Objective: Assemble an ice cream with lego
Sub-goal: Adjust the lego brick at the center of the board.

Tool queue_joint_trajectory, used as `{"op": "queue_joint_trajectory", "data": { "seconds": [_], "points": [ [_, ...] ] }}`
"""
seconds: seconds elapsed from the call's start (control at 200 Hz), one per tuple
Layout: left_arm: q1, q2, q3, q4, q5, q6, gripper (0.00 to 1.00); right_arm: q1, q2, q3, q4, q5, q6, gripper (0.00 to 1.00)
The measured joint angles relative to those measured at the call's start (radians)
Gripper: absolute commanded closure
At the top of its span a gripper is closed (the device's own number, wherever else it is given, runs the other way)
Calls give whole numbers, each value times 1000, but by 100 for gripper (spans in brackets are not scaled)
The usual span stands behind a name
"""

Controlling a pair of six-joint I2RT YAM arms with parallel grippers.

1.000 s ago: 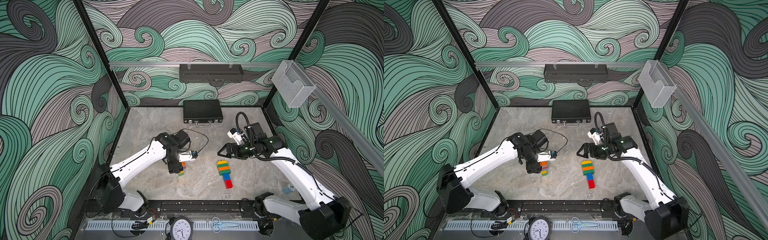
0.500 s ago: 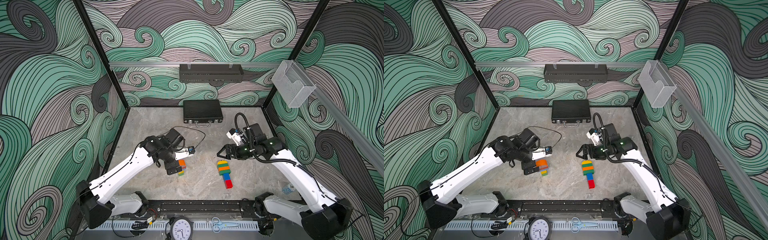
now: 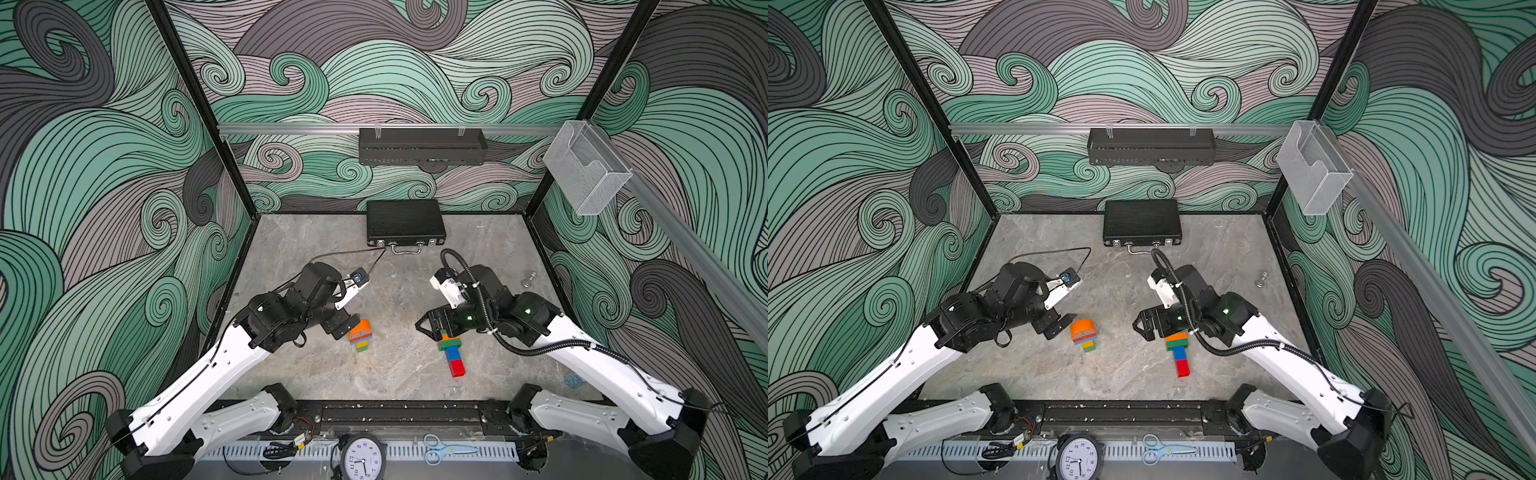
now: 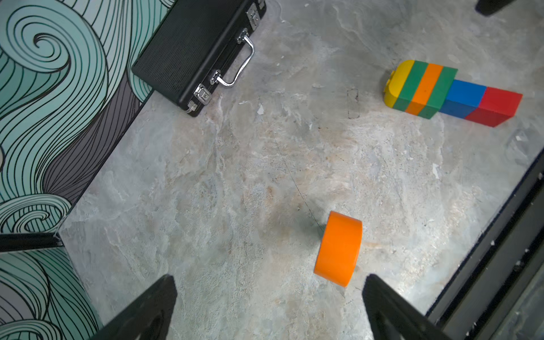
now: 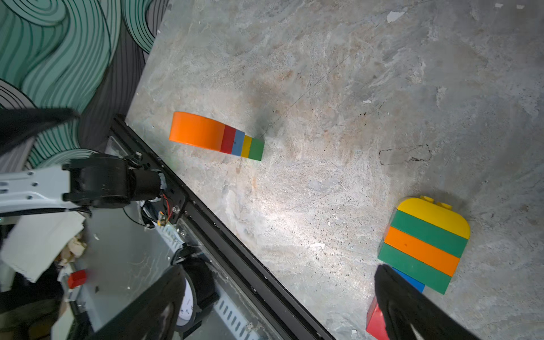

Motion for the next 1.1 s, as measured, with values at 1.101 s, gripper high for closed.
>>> {"op": "queue_joint_trajectory", "data": {
  "seconds": [1.101],
  "points": [
    [512, -106, -264, 210, 262, -484, 1, 650, 352, -248, 884, 831, -30, 1]
  ]
}}
